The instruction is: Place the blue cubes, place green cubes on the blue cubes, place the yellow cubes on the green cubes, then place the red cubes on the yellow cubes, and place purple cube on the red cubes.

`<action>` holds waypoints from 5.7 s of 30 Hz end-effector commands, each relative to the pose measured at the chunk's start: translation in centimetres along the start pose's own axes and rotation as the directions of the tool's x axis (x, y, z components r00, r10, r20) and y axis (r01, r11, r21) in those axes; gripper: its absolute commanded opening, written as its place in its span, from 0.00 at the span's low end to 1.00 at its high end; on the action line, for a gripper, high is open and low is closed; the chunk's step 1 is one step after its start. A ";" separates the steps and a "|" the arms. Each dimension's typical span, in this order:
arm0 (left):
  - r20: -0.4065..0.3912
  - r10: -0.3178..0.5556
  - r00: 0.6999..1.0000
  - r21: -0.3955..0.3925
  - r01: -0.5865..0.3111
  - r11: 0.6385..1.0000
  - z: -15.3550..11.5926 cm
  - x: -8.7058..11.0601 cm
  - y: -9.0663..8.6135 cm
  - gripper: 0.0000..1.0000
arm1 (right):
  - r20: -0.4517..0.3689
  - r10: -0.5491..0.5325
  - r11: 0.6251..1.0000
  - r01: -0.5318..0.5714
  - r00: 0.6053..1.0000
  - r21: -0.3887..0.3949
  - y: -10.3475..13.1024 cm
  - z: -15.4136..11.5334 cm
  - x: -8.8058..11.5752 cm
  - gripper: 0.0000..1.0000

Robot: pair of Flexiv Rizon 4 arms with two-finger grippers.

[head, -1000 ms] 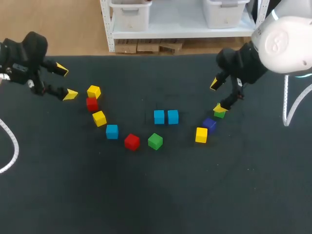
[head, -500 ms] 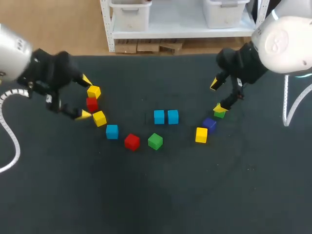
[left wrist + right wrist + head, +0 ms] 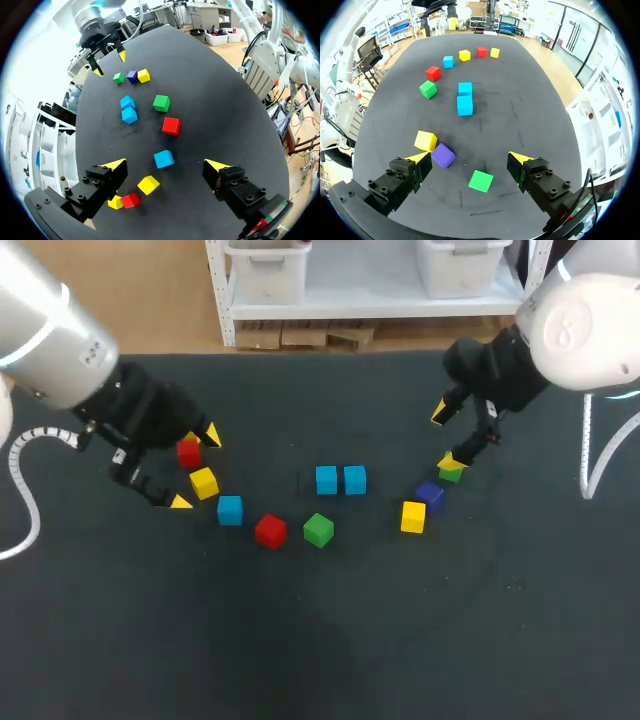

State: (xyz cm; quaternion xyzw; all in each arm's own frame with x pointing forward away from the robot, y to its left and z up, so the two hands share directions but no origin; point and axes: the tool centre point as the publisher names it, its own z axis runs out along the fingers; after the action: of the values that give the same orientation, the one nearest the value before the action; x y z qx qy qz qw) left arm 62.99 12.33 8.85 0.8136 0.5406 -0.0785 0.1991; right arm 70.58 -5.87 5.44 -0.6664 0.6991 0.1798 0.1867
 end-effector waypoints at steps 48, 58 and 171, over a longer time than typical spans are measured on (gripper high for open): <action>-0.143 -0.254 0.956 0.101 0.270 0.958 9.0 2.4 -0.4 0.91 | 0.002 -0.001 1.000 0.001 1.000 -0.002 -0.1 0.0 0.0 1.00; -0.151 -0.255 0.955 0.108 0.273 0.956 9.1 2.4 0.0 0.39 | 0.002 -0.001 1.000 0.001 1.000 -0.002 -0.1 0.0 0.0 1.00; -0.122 -0.317 0.940 0.028 0.323 0.946 13.2 -3.3 8.1 0.00 | 0.002 -0.001 1.000 0.001 1.000 -0.002 -0.1 0.0 0.0 1.00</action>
State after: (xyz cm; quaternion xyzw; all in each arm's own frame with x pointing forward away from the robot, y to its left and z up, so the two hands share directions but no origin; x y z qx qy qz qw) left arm 69.98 1.50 0.01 0.7227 0.6740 -0.0750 0.1336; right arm 70.59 -5.87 5.44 -0.6665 0.6990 0.1798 0.1867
